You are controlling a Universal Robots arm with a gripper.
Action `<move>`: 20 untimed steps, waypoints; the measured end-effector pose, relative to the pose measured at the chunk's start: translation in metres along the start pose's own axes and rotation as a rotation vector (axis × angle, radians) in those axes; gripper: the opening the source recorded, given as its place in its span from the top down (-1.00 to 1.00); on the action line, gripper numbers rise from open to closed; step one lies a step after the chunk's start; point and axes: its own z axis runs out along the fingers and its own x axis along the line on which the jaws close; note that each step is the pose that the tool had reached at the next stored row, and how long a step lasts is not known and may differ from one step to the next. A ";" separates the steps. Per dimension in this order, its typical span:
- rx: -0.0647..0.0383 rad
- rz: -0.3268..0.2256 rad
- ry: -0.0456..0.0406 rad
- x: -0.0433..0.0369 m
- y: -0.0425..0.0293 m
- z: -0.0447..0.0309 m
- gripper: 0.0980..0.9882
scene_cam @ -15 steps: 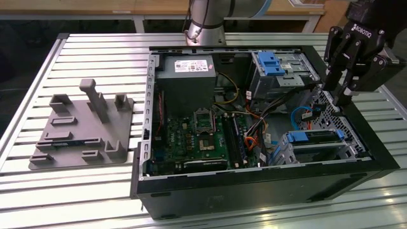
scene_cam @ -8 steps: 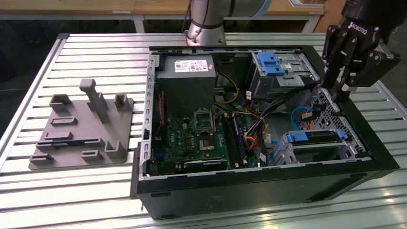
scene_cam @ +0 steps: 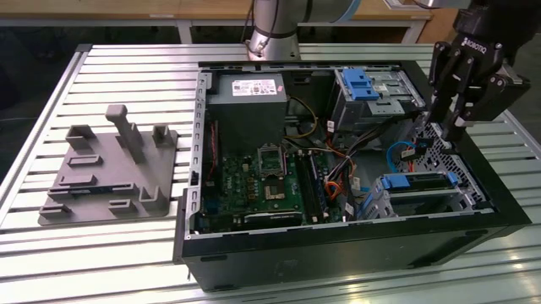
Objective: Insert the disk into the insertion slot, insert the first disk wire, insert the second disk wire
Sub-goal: 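Insert the first disk wire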
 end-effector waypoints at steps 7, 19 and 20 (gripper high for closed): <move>0.002 -0.004 0.0078 -0.0136 0.0007 0.0063 0.10; 0.007 -0.018 0.0260 -0.0305 0.0015 0.0190 0.10; 0.008 -0.018 0.0288 -0.0308 0.0010 0.0201 0.10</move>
